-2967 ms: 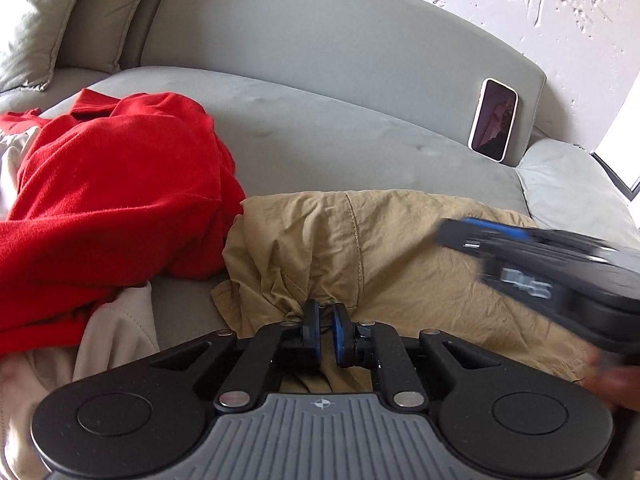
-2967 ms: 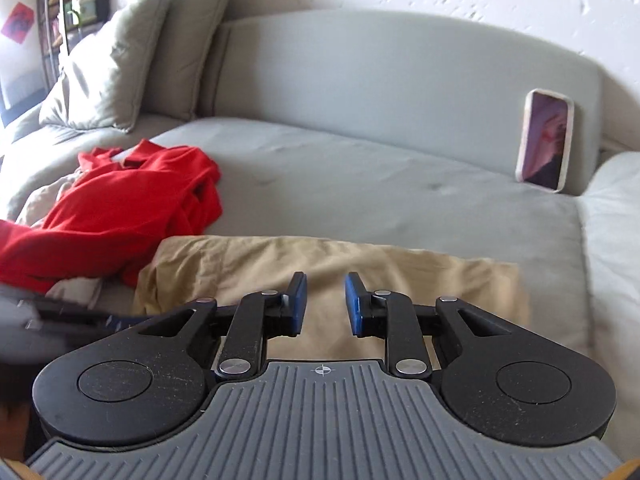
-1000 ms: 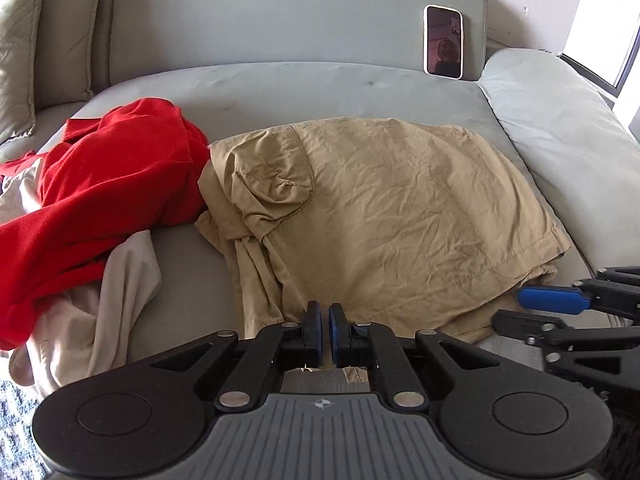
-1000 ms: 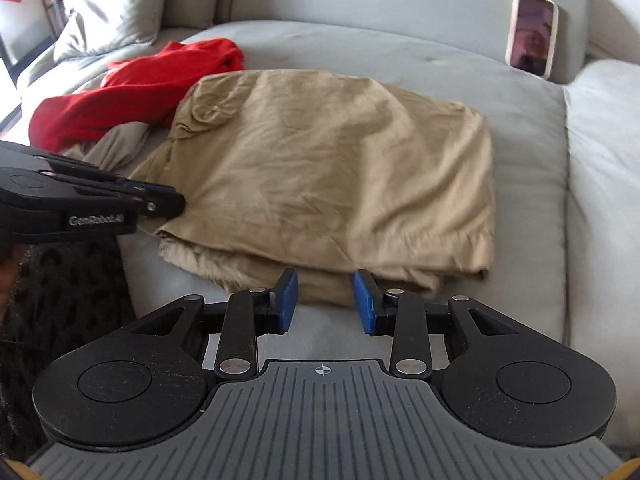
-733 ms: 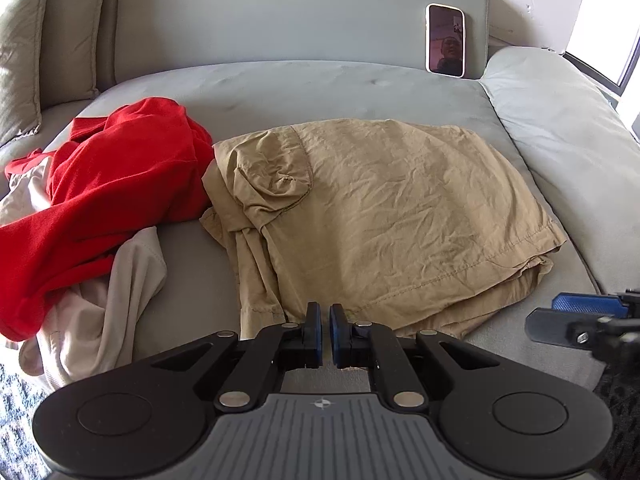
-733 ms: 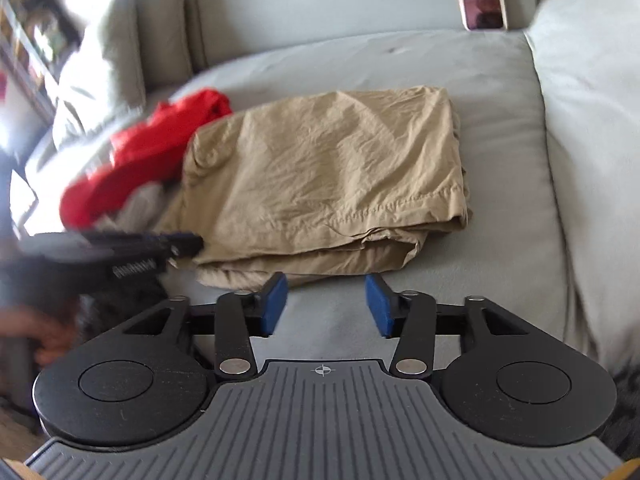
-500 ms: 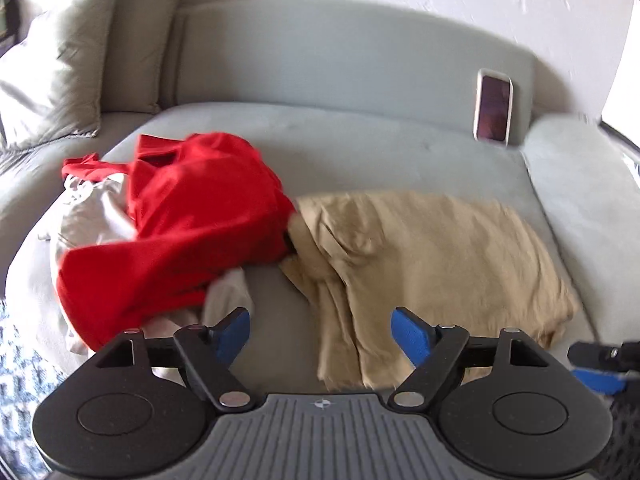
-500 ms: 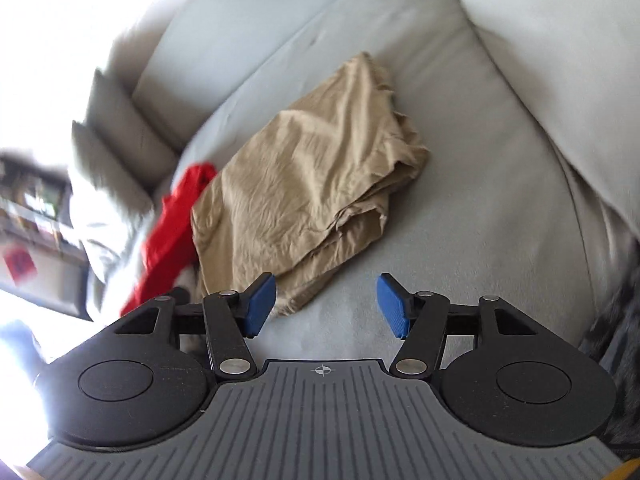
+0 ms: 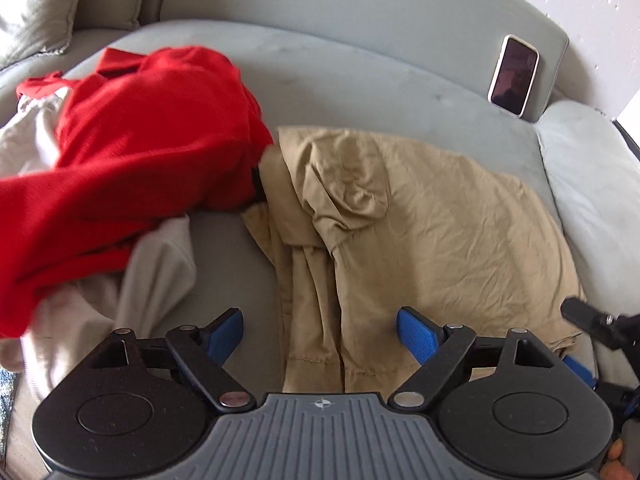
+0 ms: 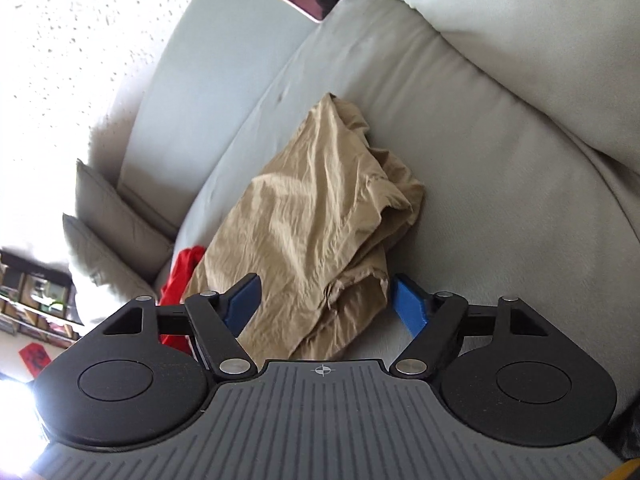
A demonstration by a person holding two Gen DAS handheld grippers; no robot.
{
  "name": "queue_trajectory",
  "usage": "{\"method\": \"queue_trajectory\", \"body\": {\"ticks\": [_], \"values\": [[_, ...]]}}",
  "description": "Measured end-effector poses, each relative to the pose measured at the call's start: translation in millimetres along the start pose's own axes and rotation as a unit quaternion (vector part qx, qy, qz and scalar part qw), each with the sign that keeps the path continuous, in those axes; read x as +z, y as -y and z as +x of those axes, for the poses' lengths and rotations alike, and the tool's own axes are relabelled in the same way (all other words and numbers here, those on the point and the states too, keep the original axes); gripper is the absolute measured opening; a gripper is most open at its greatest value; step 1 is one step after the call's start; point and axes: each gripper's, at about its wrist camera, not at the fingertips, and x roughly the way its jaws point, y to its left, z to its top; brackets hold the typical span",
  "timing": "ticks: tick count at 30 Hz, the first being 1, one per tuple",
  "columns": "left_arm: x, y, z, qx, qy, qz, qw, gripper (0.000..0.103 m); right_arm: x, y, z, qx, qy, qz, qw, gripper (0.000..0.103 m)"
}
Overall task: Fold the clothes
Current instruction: 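Grasp the folded trousers with both grippers and lift them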
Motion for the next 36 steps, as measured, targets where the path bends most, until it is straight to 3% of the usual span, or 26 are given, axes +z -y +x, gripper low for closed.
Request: {"method": "queue_trajectory", "body": {"ticks": [2, 4, 5, 6, 7, 8, 9, 10, 12, 17, 19, 21, 22, 23, 24, 26, 29, 32, 36], "values": [[-2.4, 2.4, 5.2, -0.001, 0.004, 0.009, 0.9999, 0.086, 1.4, -0.9, 6.2, -0.004, 0.014, -0.002, 1.000, 0.075], [-2.0, 7.2, 8.0, -0.007, 0.005, 0.029, 0.9995, 0.083, 5.4, -5.7, 15.7, -0.016, 0.022, -0.027, 0.999, 0.075], [-1.0, 10.2, 8.6, -0.012, 0.005, 0.042, 0.9990, 0.066, 8.1, -9.8, 21.6, -0.025, 0.023, -0.048, 0.998, 0.074], [0.2, 13.2, 8.5, -0.014, 0.005, 0.053, 0.9985, 0.057, 10.4, -15.2, 27.0, -0.037, 0.021, -0.070, 0.997, 0.069], [1.2, 15.9, 5.8, -0.007, 0.003, 0.057, 0.9984, 0.050, 13.7, -19.1, 31.0, -0.046, 0.014, -0.080, 0.996, 0.041], [1.0, 18.5, 2.0, -0.003, 0.003, 0.066, 0.9978, 0.039, 17.1, -22.9, 35.0, -0.054, 0.008, -0.090, 0.994, 0.024], [0.2, 21.0, -2.9, -0.001, 0.006, 0.072, 0.9974, 0.029, 20.3, -26.6, 37.3, -0.061, 0.002, -0.100, 0.993, 0.022], [-1.2, 22.2, -8.6, -0.007, 0.005, 0.070, 0.9975, 0.025, 23.0, -29.6, 32.9, -0.059, 0.003, -0.112, 0.992, 0.016], [-5.4, 21.0, -22.1, -0.041, -0.013, 0.041, 0.9982, 0.020, 28.7, -36.3, 23.4, -0.055, 0.006, -0.139, 0.989, 0.013], [-41.9, 56.2, -60.4, -0.124, -0.050, 0.025, 0.9908, 0.019, 56.3, -62.2, -7.7, -0.036, 0.042, -0.222, 0.973, 0.011], [-59.6, 78.7, -58.2, -0.141, -0.075, 0.040, 0.9863, 0.019, 64.6, -71.1, -7.4, -0.045, 0.032, -0.266, 0.962, 0.012], [-73.1, 99.1, -48.2, -0.134, -0.103, 0.079, 0.9825, 0.022, 69.0, -69.7, 5.0, -0.077, 0.000, -0.299, 0.951, 0.013], [-76.6, 103.1, -43.9, -0.123, -0.115, 0.092, 0.9815, 0.022, 70.9, -64.9, 13.0, -0.101, -0.020, -0.307, 0.946, 0.022], [-78.0, 102.2, -44.2, -0.122, -0.119, 0.094, 0.9809, 0.024, 71.8, -57.1, 19.2, -0.126, -0.040, -0.306, 0.943, 0.038], [-77.9, 99.3, -48.5, -0.127, -0.115, 0.099, 0.9802, 0.028, 72.3, -49.2, 19.5, -0.141, -0.051, -0.296, 0.943, 0.044], [-77.7, 92.3, -61.1, -0.135, -0.100, 0.113, 0.9793, 0.029, 74.9, -35.7, 7.0, -0.140, -0.052, -0.264, 0.953, 0.057], [-76.1, 82.1, -94.1, -0.130, -0.048, 0.156, 0.9779, 0.036, 76.7, -20.1, -23.5, -0.109, -0.050, -0.208, 0.971, 0.061], [-63.0, 68.4, -126.9, -0.128, 0.034, 0.188, 0.9733, 0.051, 71.7, -5.4, -56.3, -0.072, -0.056, -0.163, 0.982, 0.063], [-26.2, 51.4, -131.7, -0.112, 0.101, 0.155, 0.9764, 0.075, 57.1, 9.3, -78.8, -0.036, -0.080, -0.100, 0.991, 0.067]]}}
